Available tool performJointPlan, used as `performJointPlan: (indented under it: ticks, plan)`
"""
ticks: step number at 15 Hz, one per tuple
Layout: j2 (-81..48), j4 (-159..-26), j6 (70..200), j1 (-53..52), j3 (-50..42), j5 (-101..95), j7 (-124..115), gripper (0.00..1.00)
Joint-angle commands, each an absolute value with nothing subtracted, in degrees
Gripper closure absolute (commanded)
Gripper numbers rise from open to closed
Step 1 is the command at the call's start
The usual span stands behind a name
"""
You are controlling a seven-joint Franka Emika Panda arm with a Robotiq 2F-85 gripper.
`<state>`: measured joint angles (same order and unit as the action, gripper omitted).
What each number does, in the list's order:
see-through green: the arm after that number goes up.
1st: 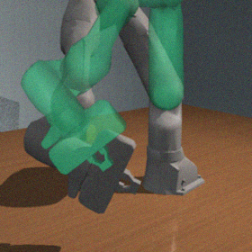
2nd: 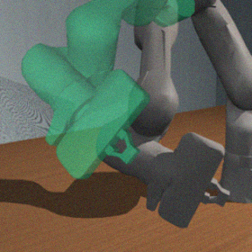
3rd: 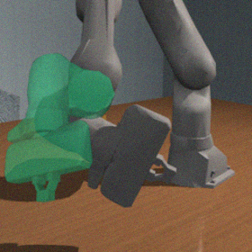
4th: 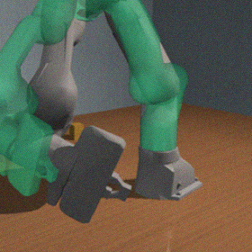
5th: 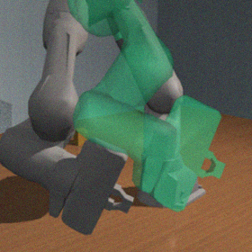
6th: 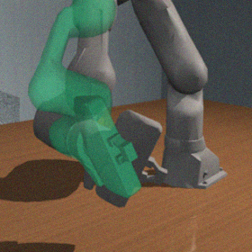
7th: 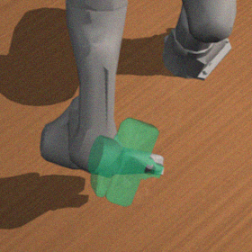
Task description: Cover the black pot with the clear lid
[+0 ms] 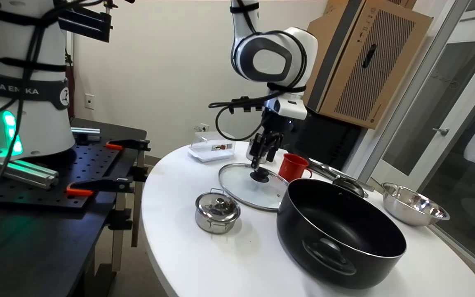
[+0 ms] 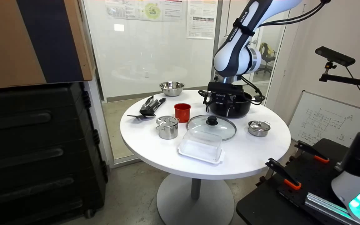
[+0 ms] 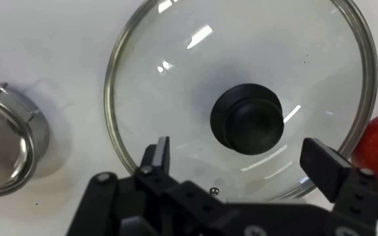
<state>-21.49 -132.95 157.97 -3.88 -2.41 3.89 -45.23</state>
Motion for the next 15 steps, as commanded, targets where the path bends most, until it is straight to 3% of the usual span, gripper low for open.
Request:
performJointPlan:
  ticks: [1, 15]
  plan:
    - [-25.3, -128.0, 157.0, -5.8, -3.3, 6.6, -46.7, 0.00]
    - [-29.6, -122.9, 153.4, -9.7, -6.3, 6.3, -53.1, 0.00]
